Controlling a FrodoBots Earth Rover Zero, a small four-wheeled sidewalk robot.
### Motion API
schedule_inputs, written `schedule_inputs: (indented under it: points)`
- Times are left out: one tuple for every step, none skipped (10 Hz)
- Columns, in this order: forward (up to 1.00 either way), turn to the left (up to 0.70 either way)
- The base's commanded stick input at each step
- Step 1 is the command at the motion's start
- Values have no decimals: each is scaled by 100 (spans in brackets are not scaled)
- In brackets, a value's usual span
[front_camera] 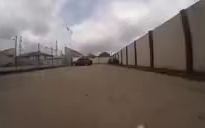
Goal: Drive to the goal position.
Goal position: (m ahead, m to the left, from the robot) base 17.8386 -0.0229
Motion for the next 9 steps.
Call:
schedule_inputs:
  points:
    - [70, 0]
    - [70, 0]
    - [70, 0]
    - [70, 0]
    - [70, 0]
    - [70, 0]
    - [70, 1]
    - [70, 2]
    - [70, 2]
